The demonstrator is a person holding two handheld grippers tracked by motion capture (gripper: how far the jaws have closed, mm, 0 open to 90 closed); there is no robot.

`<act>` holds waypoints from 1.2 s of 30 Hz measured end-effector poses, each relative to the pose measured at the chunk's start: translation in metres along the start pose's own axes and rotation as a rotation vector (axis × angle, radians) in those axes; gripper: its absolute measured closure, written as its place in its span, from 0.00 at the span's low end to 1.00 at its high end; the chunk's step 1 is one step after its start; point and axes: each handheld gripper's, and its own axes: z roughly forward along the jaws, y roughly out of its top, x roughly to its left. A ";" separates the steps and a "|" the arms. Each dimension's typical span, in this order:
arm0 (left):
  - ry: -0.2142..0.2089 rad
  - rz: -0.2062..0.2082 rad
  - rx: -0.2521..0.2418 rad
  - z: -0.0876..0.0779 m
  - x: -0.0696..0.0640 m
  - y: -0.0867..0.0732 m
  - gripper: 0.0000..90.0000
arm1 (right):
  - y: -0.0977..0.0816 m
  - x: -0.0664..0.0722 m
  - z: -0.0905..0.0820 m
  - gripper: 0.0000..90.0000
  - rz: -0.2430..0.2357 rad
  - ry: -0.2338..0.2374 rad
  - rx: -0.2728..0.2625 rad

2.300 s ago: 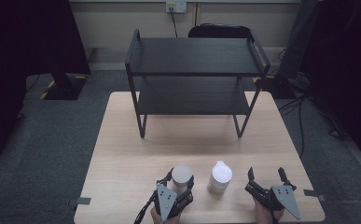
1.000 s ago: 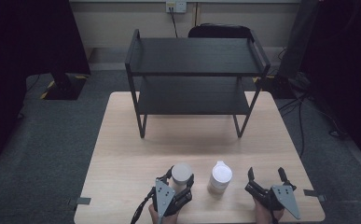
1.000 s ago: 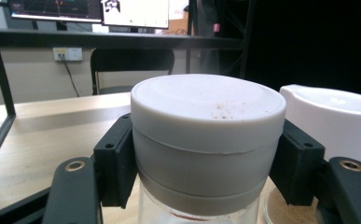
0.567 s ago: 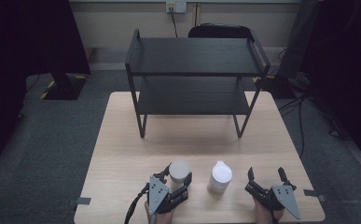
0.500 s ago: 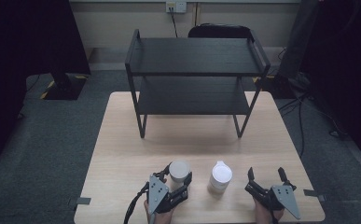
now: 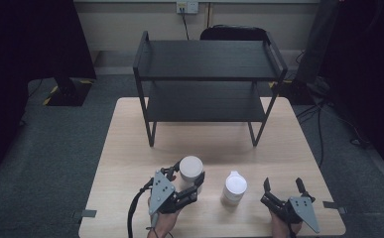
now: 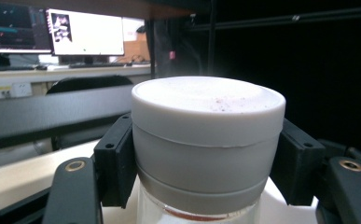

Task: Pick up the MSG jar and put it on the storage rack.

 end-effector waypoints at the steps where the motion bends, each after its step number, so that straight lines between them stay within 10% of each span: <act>1: -0.006 0.000 -0.002 0.001 0.003 0.003 0.38 | 0.000 0.000 0.000 0.00 0.000 0.000 0.000; 22: -0.091 -0.001 -0.037 0.045 0.054 0.096 0.38 | 0.000 -0.001 0.000 0.00 0.000 0.005 0.000; 36: 0.072 -0.003 -0.033 0.087 0.049 0.173 0.38 | 0.000 -0.003 0.000 0.00 0.001 0.015 0.000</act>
